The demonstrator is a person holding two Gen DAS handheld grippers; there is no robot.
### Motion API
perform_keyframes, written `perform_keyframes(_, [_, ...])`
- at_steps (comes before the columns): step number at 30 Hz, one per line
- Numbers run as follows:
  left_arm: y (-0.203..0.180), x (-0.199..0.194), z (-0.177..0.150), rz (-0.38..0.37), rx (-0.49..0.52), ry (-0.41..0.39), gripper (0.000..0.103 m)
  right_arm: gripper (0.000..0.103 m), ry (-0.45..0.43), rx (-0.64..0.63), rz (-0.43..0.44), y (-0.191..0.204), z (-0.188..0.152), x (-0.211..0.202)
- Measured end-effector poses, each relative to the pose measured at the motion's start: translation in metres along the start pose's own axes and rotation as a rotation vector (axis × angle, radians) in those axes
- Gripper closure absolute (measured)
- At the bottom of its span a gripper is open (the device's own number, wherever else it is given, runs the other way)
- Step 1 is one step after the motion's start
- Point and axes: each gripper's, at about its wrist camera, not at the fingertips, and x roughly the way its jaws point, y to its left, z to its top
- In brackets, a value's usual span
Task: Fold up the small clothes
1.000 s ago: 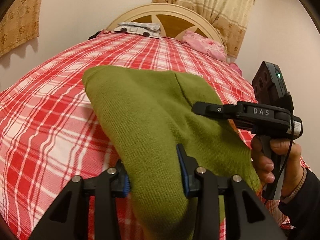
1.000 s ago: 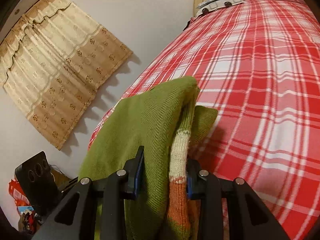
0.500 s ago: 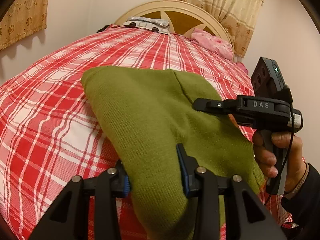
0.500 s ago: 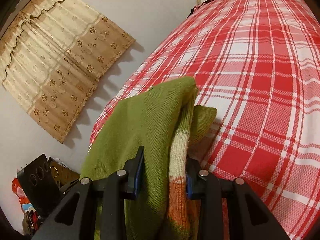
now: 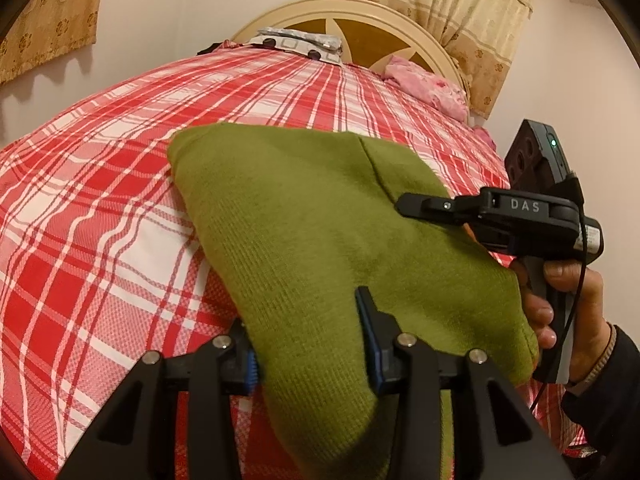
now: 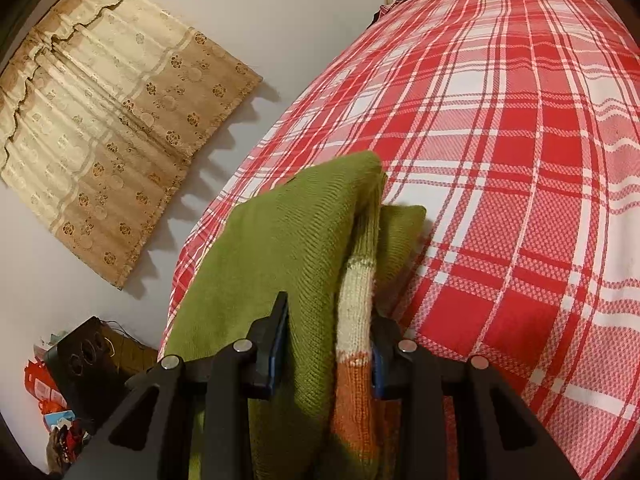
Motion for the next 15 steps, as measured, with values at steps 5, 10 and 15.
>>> perform_keyframes(5, [0.001, -0.001, -0.002, -0.012, -0.005, -0.003, 0.057, 0.069, -0.004, 0.01, 0.0, -0.006, -0.004, 0.001])
perform_keyframes(10, [-0.002, -0.01, -0.002, -0.005, -0.001, -0.001, 0.055, 0.069, -0.01, -0.017, -0.027, -0.002, -0.006, 0.0])
perform_keyframes(15, [-0.002, -0.031, 0.0, 0.003, 0.013, -0.026, 0.054, 0.065, -0.095, -0.07, -0.073, 0.013, -0.005, -0.025])
